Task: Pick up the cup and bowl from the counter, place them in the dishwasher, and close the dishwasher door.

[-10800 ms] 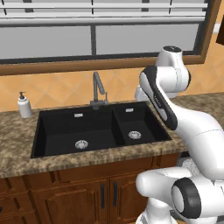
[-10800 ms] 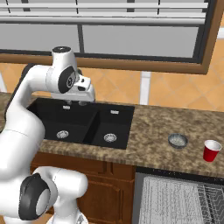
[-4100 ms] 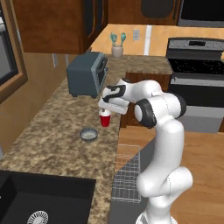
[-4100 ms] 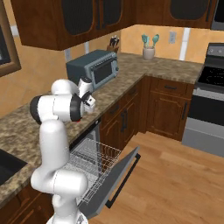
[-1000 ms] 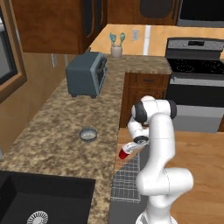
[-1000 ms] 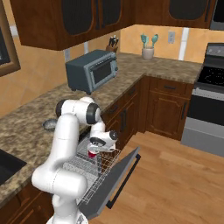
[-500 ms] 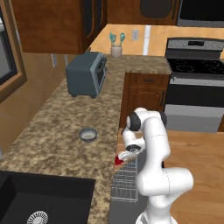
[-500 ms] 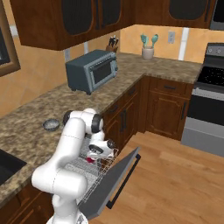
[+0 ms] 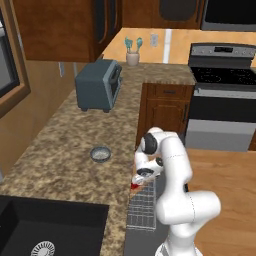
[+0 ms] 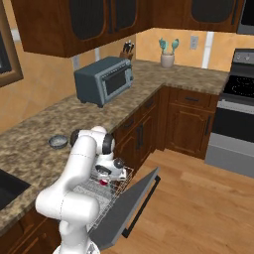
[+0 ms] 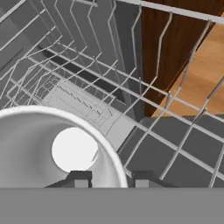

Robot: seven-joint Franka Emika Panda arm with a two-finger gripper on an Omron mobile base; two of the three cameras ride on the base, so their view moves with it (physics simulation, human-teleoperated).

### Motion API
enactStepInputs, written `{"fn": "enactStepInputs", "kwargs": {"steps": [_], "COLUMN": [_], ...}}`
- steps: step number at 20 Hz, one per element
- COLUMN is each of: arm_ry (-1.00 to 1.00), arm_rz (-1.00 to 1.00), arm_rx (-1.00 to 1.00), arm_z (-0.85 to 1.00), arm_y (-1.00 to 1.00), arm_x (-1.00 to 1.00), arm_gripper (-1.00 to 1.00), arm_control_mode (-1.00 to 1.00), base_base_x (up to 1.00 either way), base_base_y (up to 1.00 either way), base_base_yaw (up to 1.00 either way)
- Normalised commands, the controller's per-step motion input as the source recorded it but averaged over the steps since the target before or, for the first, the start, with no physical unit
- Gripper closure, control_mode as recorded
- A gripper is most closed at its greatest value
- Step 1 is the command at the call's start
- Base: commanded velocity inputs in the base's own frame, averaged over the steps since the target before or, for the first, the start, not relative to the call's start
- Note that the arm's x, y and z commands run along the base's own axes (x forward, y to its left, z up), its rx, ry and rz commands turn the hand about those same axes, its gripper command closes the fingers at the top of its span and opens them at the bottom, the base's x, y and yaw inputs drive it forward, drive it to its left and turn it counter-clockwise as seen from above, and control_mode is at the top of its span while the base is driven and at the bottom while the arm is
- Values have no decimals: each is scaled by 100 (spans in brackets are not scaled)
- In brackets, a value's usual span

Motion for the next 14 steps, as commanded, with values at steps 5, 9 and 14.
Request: {"fn": "enactStepInputs", "kwargs": {"steps": [5,9,14], "arm_ry": [5,-8,-9], "arm_rz": [0,0,0], "arm_rx": [2,11,14], "arm_z": [-27,54,92], "arm_y": [-97,-64,0], "arm_x": [-8,-20,-9], "arm_gripper": [-100,-100,-100], "arm_control_mode": [-100,-100,-100], "base_base_x": [0,0,0], "base_base_y": [0,0,0], "base_base_yaw": [0,0,0]}}
